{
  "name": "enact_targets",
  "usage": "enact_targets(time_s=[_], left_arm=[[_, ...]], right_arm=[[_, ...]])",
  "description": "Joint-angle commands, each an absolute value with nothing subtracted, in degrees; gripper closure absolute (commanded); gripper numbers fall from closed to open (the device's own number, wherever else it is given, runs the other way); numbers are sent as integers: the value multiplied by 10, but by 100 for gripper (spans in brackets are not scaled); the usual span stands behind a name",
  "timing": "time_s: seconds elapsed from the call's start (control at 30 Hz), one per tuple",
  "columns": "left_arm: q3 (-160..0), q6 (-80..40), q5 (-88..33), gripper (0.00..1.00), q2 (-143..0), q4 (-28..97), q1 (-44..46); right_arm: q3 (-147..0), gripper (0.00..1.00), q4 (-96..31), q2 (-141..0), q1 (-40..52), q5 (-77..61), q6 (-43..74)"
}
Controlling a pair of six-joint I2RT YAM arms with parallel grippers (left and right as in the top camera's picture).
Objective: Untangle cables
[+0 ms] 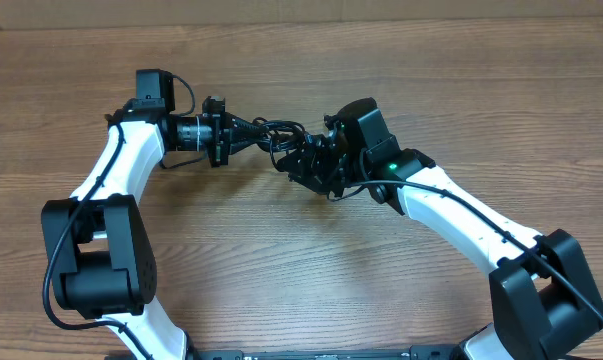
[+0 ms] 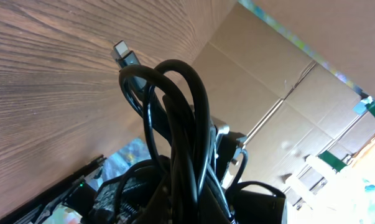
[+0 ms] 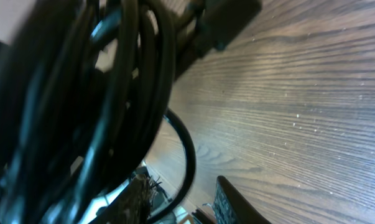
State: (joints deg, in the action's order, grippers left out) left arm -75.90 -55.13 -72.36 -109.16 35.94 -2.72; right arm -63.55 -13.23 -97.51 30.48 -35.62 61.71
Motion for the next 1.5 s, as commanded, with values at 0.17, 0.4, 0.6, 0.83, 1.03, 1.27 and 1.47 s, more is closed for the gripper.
enact_targets(time_s=[0.17,0.4,0.6,0.83,1.03,1.27,1.47], left_arm=[[-766,-533,-768,96,-1087,357,-27],[-766,-527,-770,96,-1087,354,1],[-766,-498,-809,96,-1087,297,9],[-766,-355,-882,96,-1087,267,9],[-766,-273,-907,96,-1087,261,-4],[-766,-224,-907,96,-1087,261,-34],[-766,-204,-907,96,-1087,261,-37]], right_arm=[[-638,56,-131,-962,269,-380,626],[-638,56,-128,-962,296,-354,628],[-638,63,-167,-962,308,-273,607],[-637,81,-202,-987,309,-194,593],[-637,96,-222,-1016,304,-181,567],[-637,96,-336,-1018,258,-150,560],[-637,96,-408,-1018,218,-121,534]])
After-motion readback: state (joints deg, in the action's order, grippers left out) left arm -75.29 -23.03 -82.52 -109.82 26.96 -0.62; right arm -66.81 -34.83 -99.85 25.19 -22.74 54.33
